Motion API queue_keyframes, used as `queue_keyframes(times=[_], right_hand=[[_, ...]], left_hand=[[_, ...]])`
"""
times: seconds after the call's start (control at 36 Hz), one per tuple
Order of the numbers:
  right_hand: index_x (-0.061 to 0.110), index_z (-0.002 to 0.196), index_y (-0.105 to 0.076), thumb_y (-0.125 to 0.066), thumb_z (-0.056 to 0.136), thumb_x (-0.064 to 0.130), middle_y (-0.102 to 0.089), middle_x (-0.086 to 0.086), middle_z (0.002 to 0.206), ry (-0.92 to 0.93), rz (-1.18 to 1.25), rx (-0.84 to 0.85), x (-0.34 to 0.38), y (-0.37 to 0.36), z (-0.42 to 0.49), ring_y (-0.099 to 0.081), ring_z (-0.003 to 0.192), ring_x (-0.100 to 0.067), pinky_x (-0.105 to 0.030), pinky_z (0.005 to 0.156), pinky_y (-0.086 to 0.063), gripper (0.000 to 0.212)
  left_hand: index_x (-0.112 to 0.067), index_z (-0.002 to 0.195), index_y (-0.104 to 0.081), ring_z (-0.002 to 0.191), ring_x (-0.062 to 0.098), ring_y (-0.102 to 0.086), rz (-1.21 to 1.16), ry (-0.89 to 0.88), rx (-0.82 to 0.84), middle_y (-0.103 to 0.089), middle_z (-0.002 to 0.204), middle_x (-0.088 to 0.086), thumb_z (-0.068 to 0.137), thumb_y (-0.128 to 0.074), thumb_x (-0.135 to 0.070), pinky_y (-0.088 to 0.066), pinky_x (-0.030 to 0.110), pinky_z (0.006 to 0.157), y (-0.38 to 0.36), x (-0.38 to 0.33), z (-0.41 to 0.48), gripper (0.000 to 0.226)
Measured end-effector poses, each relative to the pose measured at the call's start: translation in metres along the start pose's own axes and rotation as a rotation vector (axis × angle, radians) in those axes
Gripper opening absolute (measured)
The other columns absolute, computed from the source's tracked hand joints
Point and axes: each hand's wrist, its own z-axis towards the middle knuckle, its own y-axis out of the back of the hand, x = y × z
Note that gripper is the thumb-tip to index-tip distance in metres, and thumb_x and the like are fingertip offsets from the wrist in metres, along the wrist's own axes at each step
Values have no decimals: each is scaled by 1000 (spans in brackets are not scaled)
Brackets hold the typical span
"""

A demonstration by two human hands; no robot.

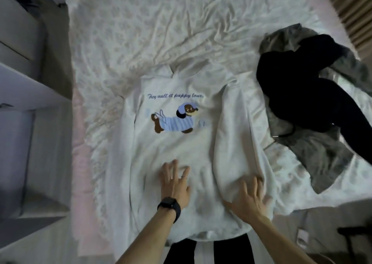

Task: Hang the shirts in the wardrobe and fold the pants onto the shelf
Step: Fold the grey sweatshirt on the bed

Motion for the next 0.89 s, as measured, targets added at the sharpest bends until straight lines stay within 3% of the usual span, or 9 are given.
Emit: queue_keyframes(times=[0.11, 0.22, 0.28, 0.33, 0.44, 0.64, 0.69, 0.81, 0.89], right_hand=[[28, 151, -19, -52, 73, 82, 13, -12, 165, 97, -116, -101, -3, -17, 1, 18, 151, -37, -68, 112, -13, 100], [17, 152, -29, -42, 102, 34, -16, -10, 163, 156, -34, -13, -8, 4, 6, -10, 153, -34, -60, 111, -31, 54], [15, 127, -43, -42, 101, 29, -54, -12, 132, 121, 238, -42, -19, 34, 10, -53, 123, -34, -49, 95, -48, 29], [18, 99, -40, -45, 100, 28, -62, -8, 90, 65, 581, -148, -36, 70, 18, -60, 83, -34, -45, 74, -51, 11], [18, 104, -44, -49, 99, 27, -56, -3, 86, -66, 974, -405, -91, 169, 67, -54, 82, -30, -38, 73, -41, 11], [14, 98, -63, -61, 96, 15, -64, -5, 85, -61, 1427, -478, -205, 325, 141, -60, 75, -17, -23, 59, -48, 4], [10, 110, -67, -61, 97, 17, -67, -4, 86, -52, 1516, -519, -242, 353, 156, -63, 79, -17, -25, 61, -49, 16], [7, 137, -54, -67, 92, 9, -66, -18, 113, -101, 1834, -530, -294, 360, 190, -63, 105, -35, -46, 90, -54, 47], [19, 147, -42, -76, 87, 29, -53, -12, 139, -255, 1714, -539, -301, 327, 206, -53, 124, -32, -44, 93, -47, 70]], left_hand=[[-36, 158, -18, 154, 29, 10, -9, -3, -18, 16, 166, 7, 102, -45, -42, -15, 56, 119, -7, -14, 6, 62], [-41, 156, -21, 154, 28, 2, -9, -58, -2, 13, 167, 5, 103, -45, -36, -14, 56, 120, 0, -39, 20, 59], [-41, 156, -21, 154, 26, 2, -22, -93, -14, 12, 167, 3, 104, -44, -35, -11, 56, 122, 6, -61, 29, 58], [-41, 157, -18, 154, 26, 1, -77, -125, -38, 9, 168, 3, 104, -46, -36, -10, 57, 122, 18, -83, 42, 61], [-45, 157, -9, 152, 29, -15, -64, -243, -146, 0, 168, 7, 101, -47, -48, -25, 52, 117, 57, -136, 86, 68], [-57, 152, 4, 153, 23, -16, -154, -416, -229, 3, 168, -4, 99, -53, -43, -26, 49, 119, 122, -260, 161, 79], [-57, 152, 2, 153, 19, -15, -170, -486, -275, 2, 168, -5, 98, -53, -42, -25, 45, 120, 136, -297, 177, 79], [-50, 155, -1, 152, 21, -13, 2, -476, -262, 5, 168, -3, 99, -48, -44, -19, 46, 122, 143, -342, 206, 73], [-50, 156, 0, 155, 22, -1, 107, -381, -184, 12, 168, -6, 102, -40, -47, -7, 51, 124, 131, -351, 219, 67]])
